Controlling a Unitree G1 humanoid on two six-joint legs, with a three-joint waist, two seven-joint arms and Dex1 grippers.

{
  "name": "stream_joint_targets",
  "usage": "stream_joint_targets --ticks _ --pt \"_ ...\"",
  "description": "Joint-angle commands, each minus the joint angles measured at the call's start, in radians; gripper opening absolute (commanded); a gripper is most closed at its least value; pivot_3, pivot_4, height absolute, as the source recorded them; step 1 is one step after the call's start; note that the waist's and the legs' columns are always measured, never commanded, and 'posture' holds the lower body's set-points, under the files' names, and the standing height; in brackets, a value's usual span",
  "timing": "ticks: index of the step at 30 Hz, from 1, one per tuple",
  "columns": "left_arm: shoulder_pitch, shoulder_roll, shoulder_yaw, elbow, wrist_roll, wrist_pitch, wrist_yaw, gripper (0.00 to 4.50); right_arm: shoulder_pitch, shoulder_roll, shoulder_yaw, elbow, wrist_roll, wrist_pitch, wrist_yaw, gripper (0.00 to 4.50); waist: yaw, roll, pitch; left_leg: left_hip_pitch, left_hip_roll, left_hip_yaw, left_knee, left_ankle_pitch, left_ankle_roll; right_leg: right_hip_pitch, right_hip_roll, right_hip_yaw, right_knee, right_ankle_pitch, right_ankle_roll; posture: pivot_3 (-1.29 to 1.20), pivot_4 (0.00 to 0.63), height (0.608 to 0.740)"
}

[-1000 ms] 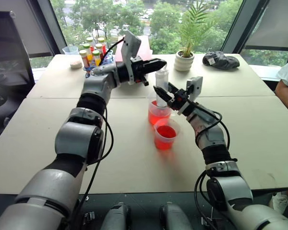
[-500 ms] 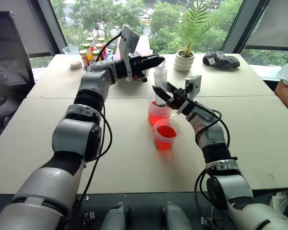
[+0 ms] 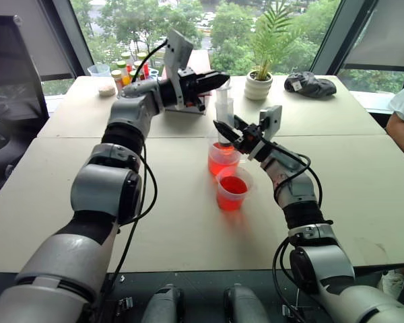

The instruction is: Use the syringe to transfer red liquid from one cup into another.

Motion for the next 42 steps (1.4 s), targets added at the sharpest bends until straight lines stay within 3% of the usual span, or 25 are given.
stream_joint_targets --ticks 1,3,6,12,22,30,37,42 --pt "-0.087 0.061 0.069 -0.057 -0.022 -0.062 0.050 0.04 0.027 -0.009 0.030 0.000 -0.021 0.021 0.026 1.44 0.000 0.000 0.000 0.000 0.000 0.000 0.000 0.000 0.000 0.000 0.000 0.000 0.000 0.000 0.000 0.00 0.150 0.740" --pt "-0.076 0.057 0.067 -0.065 -0.023 -0.051 0.042 0.04 0.027 -0.008 0.029 -0.013 -0.019 0.024 0.024 1.44 0.000 0.000 0.000 0.000 0.000 0.000 0.000 0.000 0.000 0.000 0.000 0.000 0.000 0.000 0.000 0.00 0.150 0.740" --pt "-0.049 0.053 0.057 -0.088 -0.029 -0.015 -0.003 1.25 0.017 -0.006 0.021 -0.033 -0.011 0.026 0.012 1.44 -0.005 0.000 0.000 0.000 0.000 0.000 0.000 0.000 0.000 0.000 0.000 0.000 0.000 0.000 0.000 0.00 0.150 0.740" --pt "0.020 0.053 0.037 -0.193 -0.037 0.070 -0.092 4.38 -0.009 -0.009 0.010 -0.057 -0.002 0.036 -0.007 1.44 0.000 0.000 0.000 0.001 0.001 0.000 0.000 0.000 0.000 0.001 0.001 0.000 0.000 0.000 0.000 0.00 0.150 0.740" --pt "0.171 0.103 0.065 -0.462 -0.117 0.274 -0.122 4.45 -0.055 -0.014 -0.021 -0.137 0.032 0.074 -0.051 1.44 -0.002 0.000 0.000 0.002 0.001 0.000 0.000 0.000 0.000 0.001 0.001 0.001 0.001 0.000 0.000 0.00 0.150 0.740" --pt "0.263 0.142 0.060 -0.606 -0.174 0.388 -0.092 4.45 -0.042 -0.076 -0.088 -0.475 0.145 0.256 -0.136 1.44 0.005 0.000 0.000 0.002 0.001 -0.001 -0.001 0.000 0.000 0.001 0.000 0.001 0.001 0.000 0.000 0.00 0.150 0.740" --pt "0.301 0.158 0.039 -0.698 -0.219 0.480 -0.108 4.45 0.189 -0.112 -0.098 -0.825 0.244 0.413 -0.214 1.44 0.005 0.000 0.000 0.001 0.001 0.000 -0.001 0.000 0.000 0.002 -0.001 0.001 0.001 0.000 0.000 0.00 0.150 0.740" --pt "0.306 0.154 0.025 -0.765 -0.266 0.555 -0.133 4.45 0.372 -0.094 -0.059 -0.930 0.209 0.386 -0.250 1.44 0.004 0.000 0.000 0.002 0.000 0.000 0.000 0.000 0.000 0.001 0.000 0.002 0.000 0.000 0.000 0.00 0.150 0.740"
